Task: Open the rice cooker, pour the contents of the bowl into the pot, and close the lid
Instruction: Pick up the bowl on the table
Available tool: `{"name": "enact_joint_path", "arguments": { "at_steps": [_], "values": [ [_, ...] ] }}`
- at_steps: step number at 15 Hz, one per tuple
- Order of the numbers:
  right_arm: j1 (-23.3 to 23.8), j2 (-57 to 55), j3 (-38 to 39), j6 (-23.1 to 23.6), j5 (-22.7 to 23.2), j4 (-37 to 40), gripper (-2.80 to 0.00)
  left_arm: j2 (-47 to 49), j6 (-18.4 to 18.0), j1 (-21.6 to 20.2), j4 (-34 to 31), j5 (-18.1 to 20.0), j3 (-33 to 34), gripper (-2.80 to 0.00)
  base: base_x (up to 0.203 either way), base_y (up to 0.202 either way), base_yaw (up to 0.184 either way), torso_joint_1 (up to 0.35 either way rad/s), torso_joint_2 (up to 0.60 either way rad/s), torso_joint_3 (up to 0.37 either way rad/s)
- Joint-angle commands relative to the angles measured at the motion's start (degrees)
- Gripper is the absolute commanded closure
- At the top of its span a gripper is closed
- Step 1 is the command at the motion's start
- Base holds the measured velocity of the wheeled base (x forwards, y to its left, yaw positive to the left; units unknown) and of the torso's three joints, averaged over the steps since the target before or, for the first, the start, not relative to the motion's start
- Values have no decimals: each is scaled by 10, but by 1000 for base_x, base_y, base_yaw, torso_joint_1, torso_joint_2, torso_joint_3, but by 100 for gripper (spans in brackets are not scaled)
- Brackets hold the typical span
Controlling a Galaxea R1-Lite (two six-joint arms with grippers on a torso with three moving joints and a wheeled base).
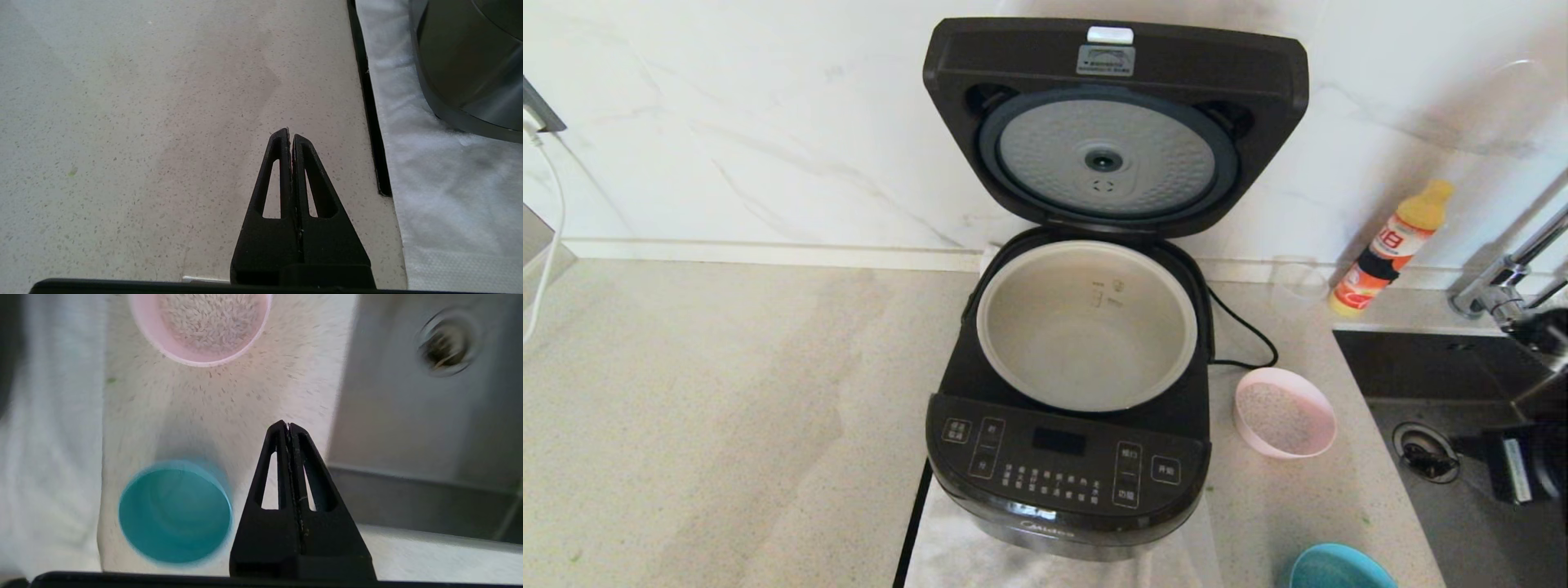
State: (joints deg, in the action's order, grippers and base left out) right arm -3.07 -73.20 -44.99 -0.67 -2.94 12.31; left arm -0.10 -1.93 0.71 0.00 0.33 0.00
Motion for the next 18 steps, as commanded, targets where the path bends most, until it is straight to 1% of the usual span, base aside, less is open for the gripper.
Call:
{"name": "enact_joint_path", "arguments": {
  "at_steps": [1,4,5,10,15,18],
  "values": [
    [-37,-137,-36,-27,-13,0,0,1,0,0,0,0,1,0,0,0,0,0,0,0],
    [-44,-180,-41,-57,-18,-23,0,1,0,0,0,0,1,0,0,0,0,0,0,0],
    [-44,-187,-40,-60,-17,-29,-280,1,0,0,0,0,1,0,0,0,0,0,0,0],
    [-20,-204,-42,-62,-16,-34,-280,1,0,0,0,0,1,0,0,0,0,0,0,0],
    [-19,-237,-51,-92,-16,-54,-280,1,0,0,0,0,1,0,0,0,0,0,0,0],
    [-19,-260,-61,-97,-16,-55,-280,1,0,0,0,0,1,0,0,0,0,0,0,0]
  ]
}}
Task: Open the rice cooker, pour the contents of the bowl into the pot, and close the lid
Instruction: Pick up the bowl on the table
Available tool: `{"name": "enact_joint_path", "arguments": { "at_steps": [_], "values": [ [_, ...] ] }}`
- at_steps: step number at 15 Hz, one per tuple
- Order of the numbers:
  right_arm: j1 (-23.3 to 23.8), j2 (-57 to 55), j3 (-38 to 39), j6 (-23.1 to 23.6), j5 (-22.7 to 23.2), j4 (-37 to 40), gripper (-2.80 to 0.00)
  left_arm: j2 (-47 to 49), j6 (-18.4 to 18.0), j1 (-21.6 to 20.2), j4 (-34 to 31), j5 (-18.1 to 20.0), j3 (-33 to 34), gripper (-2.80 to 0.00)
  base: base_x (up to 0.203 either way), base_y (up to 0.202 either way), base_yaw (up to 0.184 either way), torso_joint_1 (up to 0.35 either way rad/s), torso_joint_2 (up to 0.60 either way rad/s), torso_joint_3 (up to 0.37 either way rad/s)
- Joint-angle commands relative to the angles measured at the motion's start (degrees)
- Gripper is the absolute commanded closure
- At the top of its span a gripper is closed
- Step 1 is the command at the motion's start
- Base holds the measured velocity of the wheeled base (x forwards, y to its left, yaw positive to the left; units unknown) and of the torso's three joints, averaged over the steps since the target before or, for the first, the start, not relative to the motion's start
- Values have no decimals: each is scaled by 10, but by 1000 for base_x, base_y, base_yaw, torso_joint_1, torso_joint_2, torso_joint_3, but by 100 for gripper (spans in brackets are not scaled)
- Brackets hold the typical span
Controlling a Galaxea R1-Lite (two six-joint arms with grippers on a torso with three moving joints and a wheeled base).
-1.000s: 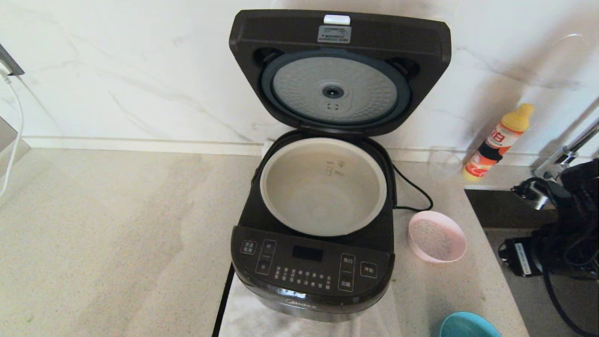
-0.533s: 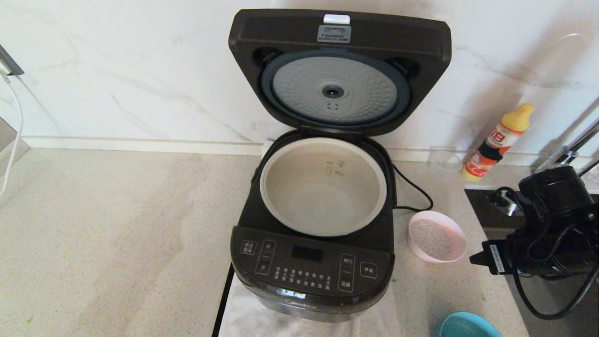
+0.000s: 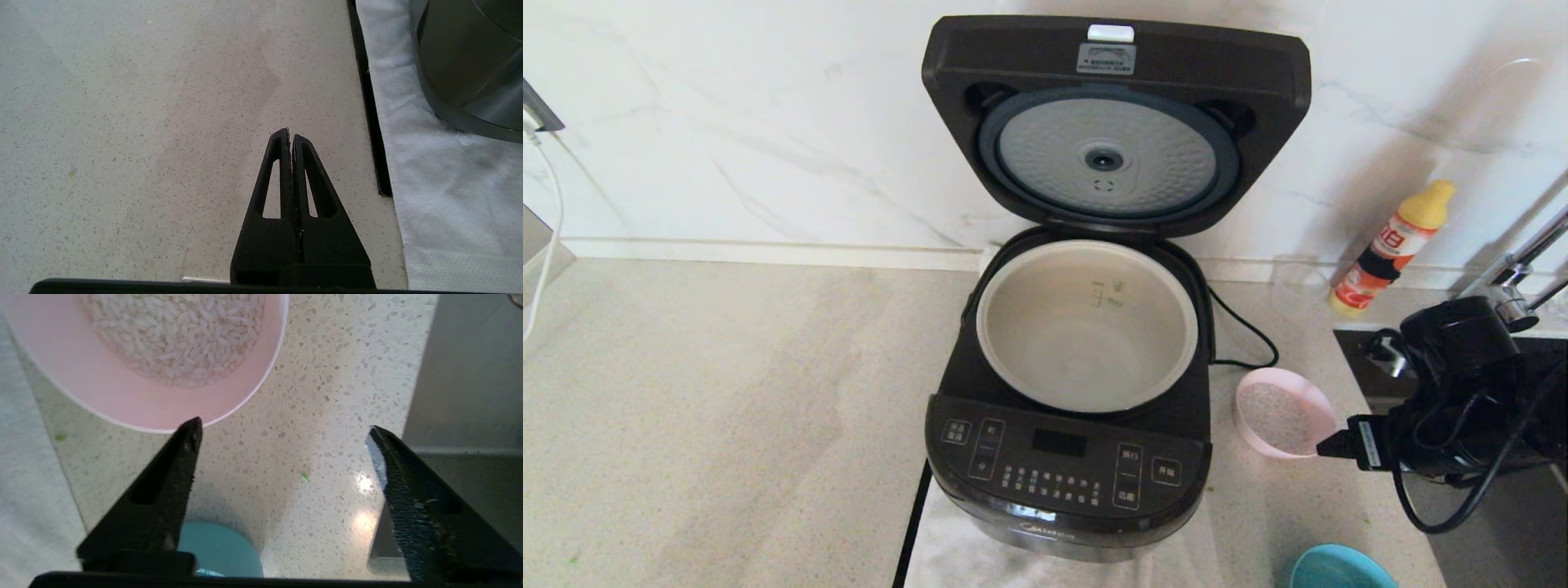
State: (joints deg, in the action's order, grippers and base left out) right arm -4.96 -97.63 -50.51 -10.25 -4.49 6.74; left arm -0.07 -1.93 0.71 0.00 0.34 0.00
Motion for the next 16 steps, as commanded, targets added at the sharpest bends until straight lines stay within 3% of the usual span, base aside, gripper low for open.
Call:
{"name": "enact_joint_path", "arguments": {
  "at_steps": [1,5,8,9,16],
  "values": [
    [0,-21,-10,-1,-1,0,-280,1,0,0,0,0,1,0,0,0,0,0,0,0],
    [-4,-36,-23,-2,-3,1,-280,1,0,0,0,0,1,0,0,0,0,0,0,0],
    [-27,-38,-28,-31,-7,2,-280,1,0,0,0,0,1,0,0,0,0,0,0,0],
    [-32,-37,-29,-32,-7,3,0,1,0,0,0,0,1,0,0,0,0,0,0,0],
    [-37,-54,-23,-34,-21,3,0,1,0,0,0,0,1,0,0,0,0,0,0,0]
  ]
}}
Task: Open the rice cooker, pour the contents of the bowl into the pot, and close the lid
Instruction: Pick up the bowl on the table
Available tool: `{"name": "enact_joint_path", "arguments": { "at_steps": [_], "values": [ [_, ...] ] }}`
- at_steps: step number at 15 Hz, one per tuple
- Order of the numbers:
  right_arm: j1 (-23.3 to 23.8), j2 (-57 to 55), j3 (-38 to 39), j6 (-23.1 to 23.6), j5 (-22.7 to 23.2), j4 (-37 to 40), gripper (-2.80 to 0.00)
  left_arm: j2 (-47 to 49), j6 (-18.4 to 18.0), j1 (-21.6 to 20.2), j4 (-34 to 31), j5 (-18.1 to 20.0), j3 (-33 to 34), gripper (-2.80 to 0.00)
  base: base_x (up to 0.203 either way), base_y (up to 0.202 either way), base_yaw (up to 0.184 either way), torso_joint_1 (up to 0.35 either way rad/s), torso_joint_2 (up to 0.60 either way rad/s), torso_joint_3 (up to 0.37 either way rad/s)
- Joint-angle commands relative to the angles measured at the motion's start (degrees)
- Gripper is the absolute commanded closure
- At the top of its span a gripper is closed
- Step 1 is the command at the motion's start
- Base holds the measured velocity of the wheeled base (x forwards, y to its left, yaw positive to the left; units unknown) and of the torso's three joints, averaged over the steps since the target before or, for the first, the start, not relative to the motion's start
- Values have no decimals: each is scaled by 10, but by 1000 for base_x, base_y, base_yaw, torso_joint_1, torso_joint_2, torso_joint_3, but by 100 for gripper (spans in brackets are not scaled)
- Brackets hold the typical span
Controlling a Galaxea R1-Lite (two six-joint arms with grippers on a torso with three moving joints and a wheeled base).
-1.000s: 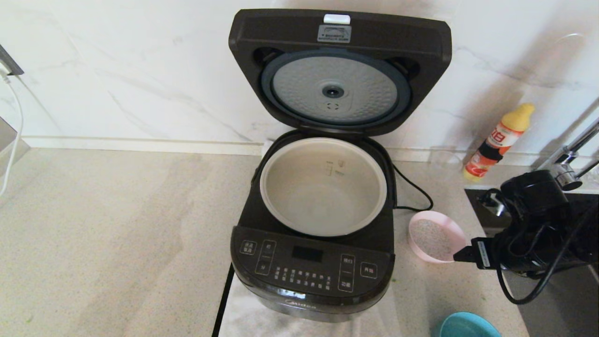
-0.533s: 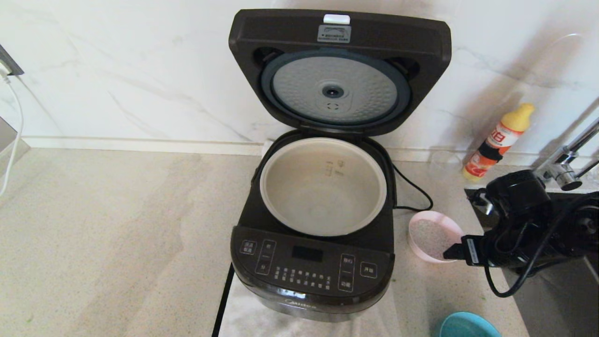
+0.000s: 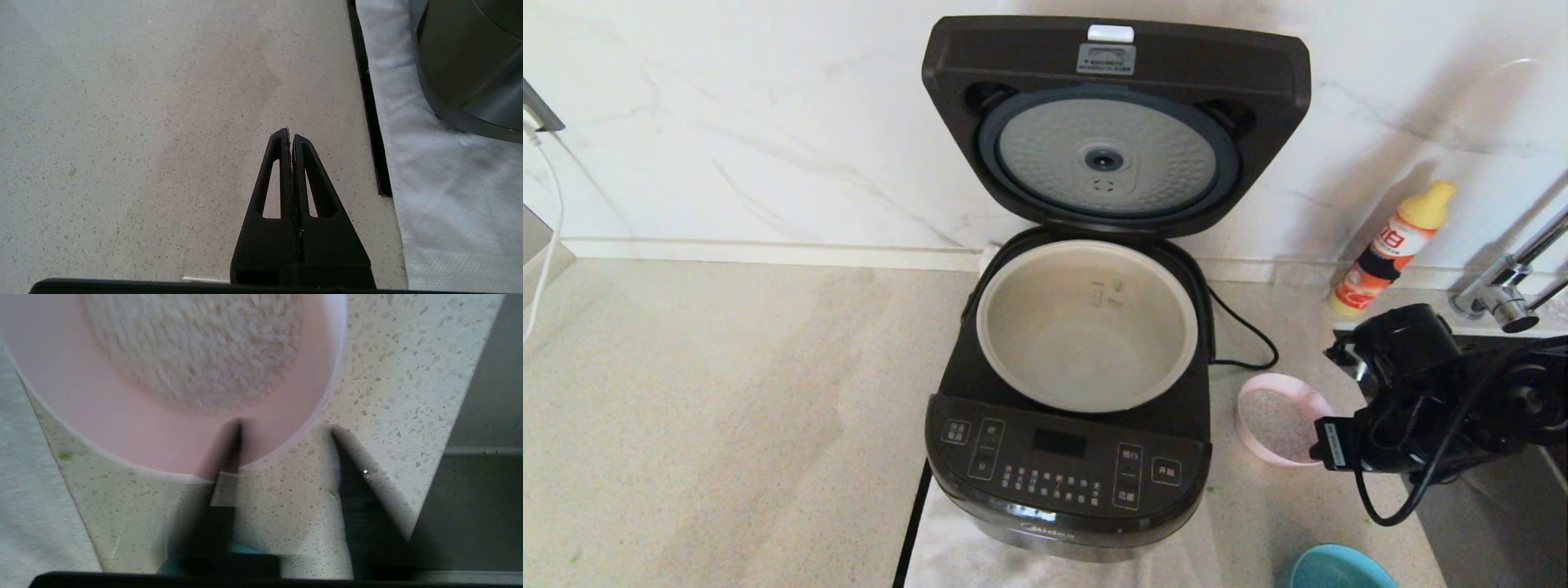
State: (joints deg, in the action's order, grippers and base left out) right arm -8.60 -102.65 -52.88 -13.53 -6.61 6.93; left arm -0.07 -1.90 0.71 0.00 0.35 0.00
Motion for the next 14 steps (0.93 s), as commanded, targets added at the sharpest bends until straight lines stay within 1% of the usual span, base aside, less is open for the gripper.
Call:
{"name": "enact_joint_path", "arguments": {
  "at_steps": [1,9,14],
  "values": [
    [0,-4,1,-1,0,1,0,1,0,0,0,0,1,0,0,0,0,0,0,0],
    [0,-4,-5,-13,0,0,0,1,0,0,0,0,1,0,0,0,0,0,0,0],
    [0,33,-17,-17,-1,3,0,1,0,0,0,0,1,0,0,0,0,0,0,0]
  ]
}}
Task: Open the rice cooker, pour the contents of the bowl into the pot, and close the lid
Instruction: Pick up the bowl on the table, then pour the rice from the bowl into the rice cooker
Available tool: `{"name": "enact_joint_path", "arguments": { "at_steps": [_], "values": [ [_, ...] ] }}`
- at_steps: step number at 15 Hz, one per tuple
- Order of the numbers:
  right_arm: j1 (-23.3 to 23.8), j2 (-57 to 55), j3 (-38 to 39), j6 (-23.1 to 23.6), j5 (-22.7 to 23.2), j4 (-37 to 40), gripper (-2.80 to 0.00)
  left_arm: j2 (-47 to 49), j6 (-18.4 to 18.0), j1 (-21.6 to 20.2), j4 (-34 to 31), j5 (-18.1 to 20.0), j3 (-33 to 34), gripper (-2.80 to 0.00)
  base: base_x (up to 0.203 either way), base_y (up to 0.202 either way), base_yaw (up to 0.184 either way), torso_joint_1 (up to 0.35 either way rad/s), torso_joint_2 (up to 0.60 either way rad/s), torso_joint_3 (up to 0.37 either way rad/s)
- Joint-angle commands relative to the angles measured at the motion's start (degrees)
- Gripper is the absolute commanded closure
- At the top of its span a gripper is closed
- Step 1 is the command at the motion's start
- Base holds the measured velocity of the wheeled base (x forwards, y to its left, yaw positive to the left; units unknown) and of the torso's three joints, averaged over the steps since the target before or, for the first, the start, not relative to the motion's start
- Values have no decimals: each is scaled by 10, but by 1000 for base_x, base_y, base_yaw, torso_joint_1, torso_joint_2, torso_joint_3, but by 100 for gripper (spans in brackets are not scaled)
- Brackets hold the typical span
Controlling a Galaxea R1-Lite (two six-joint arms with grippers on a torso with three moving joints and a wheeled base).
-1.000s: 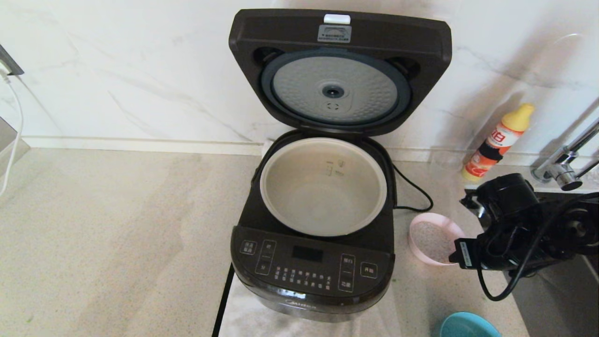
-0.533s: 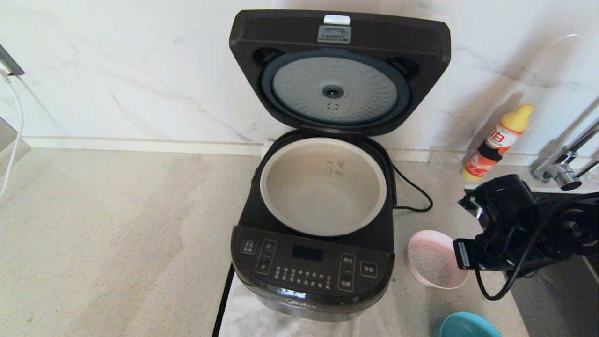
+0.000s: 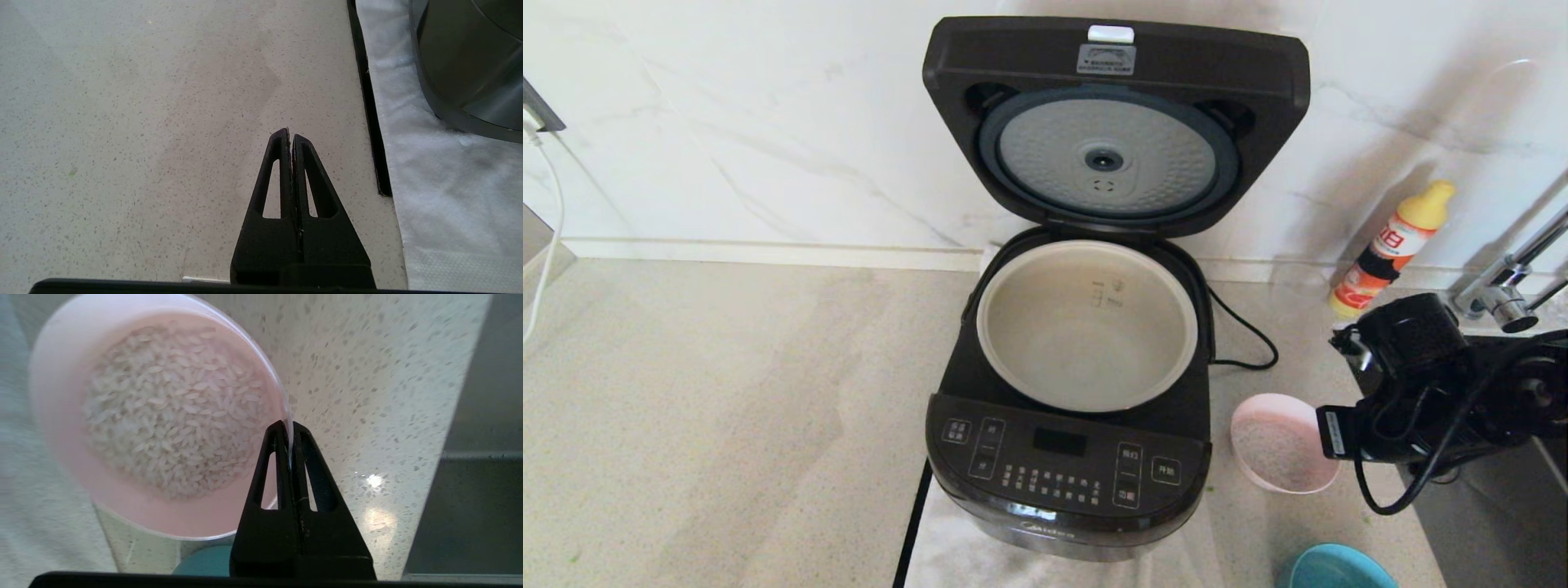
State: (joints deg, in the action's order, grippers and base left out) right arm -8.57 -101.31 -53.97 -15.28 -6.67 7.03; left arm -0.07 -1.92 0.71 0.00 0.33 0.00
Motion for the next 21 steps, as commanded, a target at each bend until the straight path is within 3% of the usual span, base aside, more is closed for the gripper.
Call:
{"name": "enact_joint_path", "arguments": {
  "at_steps": [1,6,12,21],
  "values": [
    [0,27,-14,1,-2,9,0,1,0,0,0,0,1,0,0,0,0,0,0,0],
    [-6,58,-76,3,3,100,0,1,0,0,0,0,1,0,0,0,0,0,0,0],
    [-7,74,-99,-9,16,124,0,1,0,0,0,0,1,0,0,0,0,0,0,0],
    [-78,128,-293,-31,38,324,0,1,0,0,0,0,1,0,0,0,0,0,0,0]
  ]
}}
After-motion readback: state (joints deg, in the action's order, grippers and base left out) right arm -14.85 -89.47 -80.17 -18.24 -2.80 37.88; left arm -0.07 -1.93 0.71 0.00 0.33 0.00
